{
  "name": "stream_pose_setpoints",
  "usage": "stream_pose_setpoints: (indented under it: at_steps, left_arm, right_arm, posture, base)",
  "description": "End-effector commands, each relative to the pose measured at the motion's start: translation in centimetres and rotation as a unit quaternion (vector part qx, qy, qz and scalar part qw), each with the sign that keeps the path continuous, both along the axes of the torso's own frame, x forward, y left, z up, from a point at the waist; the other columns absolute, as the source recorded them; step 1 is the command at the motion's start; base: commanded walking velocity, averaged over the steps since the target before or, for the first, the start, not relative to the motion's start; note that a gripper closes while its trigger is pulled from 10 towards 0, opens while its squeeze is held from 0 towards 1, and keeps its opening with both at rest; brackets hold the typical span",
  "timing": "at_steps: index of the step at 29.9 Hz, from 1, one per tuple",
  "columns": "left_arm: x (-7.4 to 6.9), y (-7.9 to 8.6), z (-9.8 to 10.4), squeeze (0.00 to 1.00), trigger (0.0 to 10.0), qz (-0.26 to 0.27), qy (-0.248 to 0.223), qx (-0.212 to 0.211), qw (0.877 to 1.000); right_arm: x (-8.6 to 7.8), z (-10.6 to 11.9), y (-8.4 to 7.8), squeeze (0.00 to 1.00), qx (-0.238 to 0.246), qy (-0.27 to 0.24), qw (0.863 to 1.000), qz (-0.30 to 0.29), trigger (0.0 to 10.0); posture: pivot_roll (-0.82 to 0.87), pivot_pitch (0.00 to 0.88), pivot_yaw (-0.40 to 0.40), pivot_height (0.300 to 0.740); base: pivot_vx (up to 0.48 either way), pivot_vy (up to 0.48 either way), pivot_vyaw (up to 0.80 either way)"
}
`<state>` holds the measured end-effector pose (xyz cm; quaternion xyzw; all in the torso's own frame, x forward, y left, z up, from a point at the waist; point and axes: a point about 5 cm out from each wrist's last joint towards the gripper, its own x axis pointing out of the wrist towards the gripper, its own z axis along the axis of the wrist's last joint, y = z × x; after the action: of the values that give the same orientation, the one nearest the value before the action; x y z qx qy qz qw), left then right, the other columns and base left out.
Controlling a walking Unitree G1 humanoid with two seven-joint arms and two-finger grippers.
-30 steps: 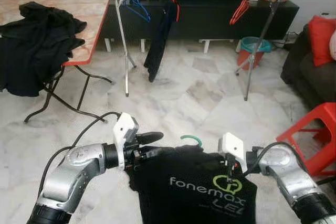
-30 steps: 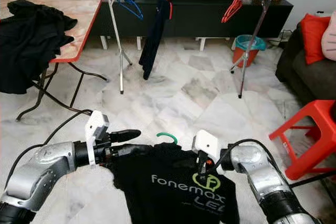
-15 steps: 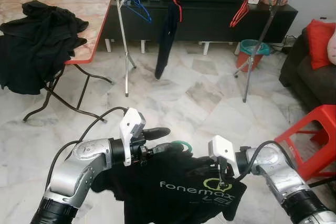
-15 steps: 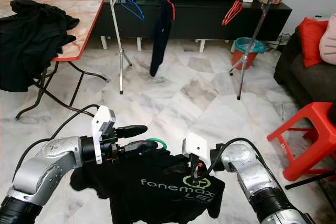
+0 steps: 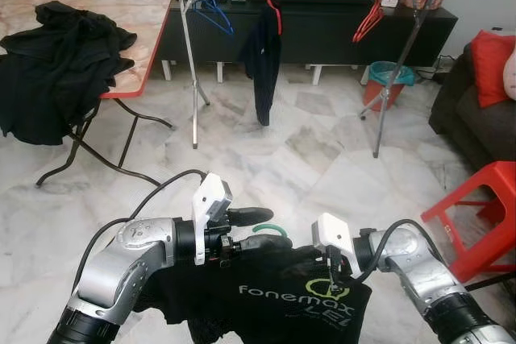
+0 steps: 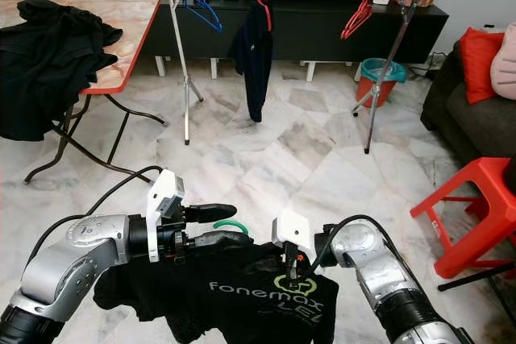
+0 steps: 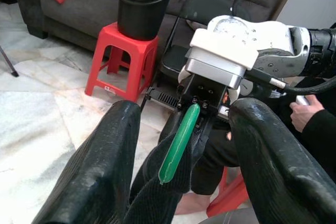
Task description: Hang hanger
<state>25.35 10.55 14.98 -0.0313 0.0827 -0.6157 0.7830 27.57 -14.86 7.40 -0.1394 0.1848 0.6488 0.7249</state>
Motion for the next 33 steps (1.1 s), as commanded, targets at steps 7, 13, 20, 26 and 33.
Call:
stream_pose_setpoints:
  at_steps: [7, 13, 20, 26, 33]
  left_arm:
    - [-0.53, -1.02, 0.14, 0.0, 4.3, -0.028, 0.001, 0.003, 1.0]
    - [-0.46, -1.1, 0.14, 0.0, 1.4, -0.028, 0.0, 0.003, 1.0]
    - [-0.43, -1.21, 0.13, 0.0, 0.5, -0.026, 0.001, 0.002, 1.0]
    - [-0.39, -1.3, 0.15, 0.0, 0.0, -0.025, 0.001, 0.001, 1.0]
    - [-0.37, -1.35, 0.23, 0.0, 0.0, -0.028, 0.0, 0.0, 1.0]
  right_arm:
    - [0.45, 0.69, 0.38, 0.0, 0.004, -0.019, 1.0, 0.012, 10.0]
    - [0.46, 0.76, 0.3, 0.0, 0.005, -0.019, 1.0, 0.012, 10.0]
    - [0.47, 0.77, 0.45, 0.0, 0.006, -0.019, 1.0, 0.016, 10.0]
    - [0.44, 0.77, 0.52, 0.0, 0.008, -0.019, 1.0, 0.017, 10.0]
    - [0.44, 0.78, 0.54, 0.0, 0.008, -0.018, 1.0, 0.017, 10.0]
  posture:
    - [0.15, 0.0, -0.05, 0.74]
    - [0.15, 0.0, -0.049, 0.74]
    - [0.15, 0.0, -0.049, 0.74]
    - [0.15, 0.0, -0.048, 0.74]
    - [0.15, 0.0, -0.046, 0.74]
  base:
    - [0.0, 0.0, 0.0]
    - [0.0, 0.0, 0.0]
    - [0.0, 0.0, 0.0]
    - [0.0, 0.0, 0.0]
    - [0.0, 0.0, 0.0]
